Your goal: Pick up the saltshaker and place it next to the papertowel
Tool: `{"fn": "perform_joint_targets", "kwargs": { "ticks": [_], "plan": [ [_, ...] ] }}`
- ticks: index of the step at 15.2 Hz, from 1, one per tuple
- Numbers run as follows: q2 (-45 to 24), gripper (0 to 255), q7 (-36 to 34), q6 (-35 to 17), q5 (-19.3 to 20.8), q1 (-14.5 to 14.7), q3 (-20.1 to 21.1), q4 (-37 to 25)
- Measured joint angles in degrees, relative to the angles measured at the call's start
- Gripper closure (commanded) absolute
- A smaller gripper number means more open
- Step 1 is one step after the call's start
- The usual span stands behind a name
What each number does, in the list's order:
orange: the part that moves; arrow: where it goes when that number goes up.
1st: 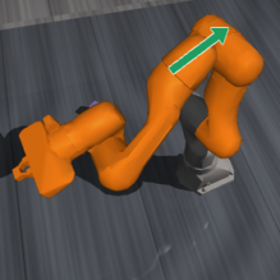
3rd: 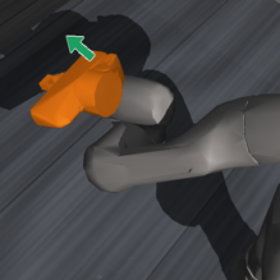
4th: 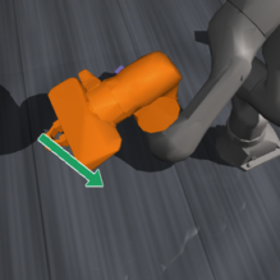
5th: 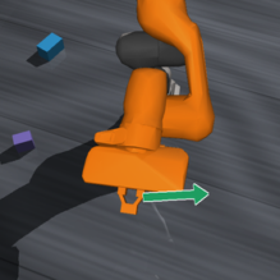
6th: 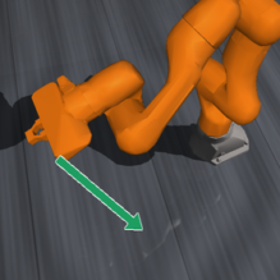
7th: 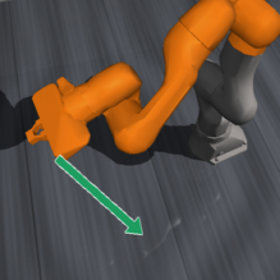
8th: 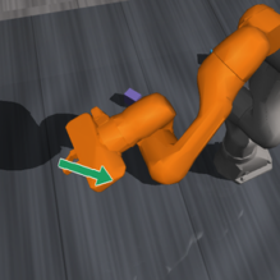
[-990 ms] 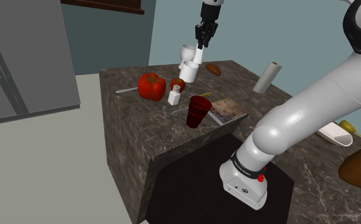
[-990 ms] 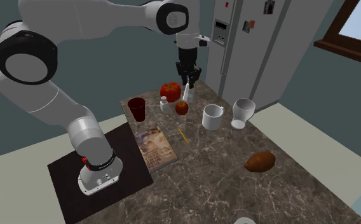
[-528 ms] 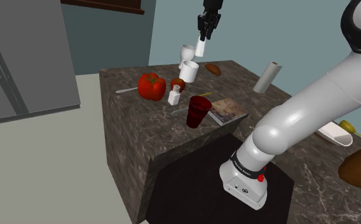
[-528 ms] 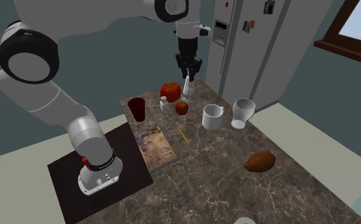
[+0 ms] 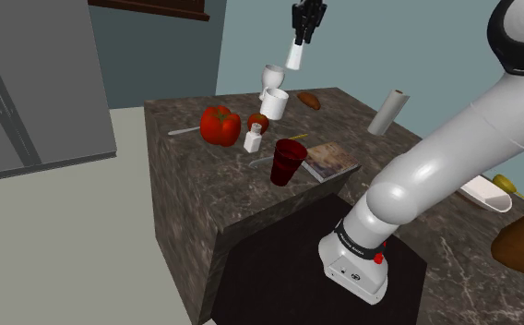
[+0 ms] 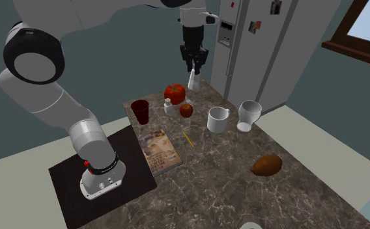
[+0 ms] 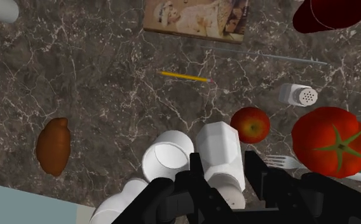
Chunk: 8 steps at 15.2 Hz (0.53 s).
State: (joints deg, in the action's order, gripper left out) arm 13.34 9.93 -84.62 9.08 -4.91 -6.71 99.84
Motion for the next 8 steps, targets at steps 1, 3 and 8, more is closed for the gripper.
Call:
{"fn": "perform_joint_targets", "kwargs": {
  "ticks": [1, 3, 8],
  "plan": [
    [-0.27, 255, 0.15, 0.89, -0.01, 0.00, 0.00, -1.17],
    [-0.86, 255, 0.48, 2.57, -0.03, -0.03, -0.03, -3.47],
    [-0.72, 255, 2.15, 5.31, 0.24, -0.52, -0.74, -6.28]
  ]
}}
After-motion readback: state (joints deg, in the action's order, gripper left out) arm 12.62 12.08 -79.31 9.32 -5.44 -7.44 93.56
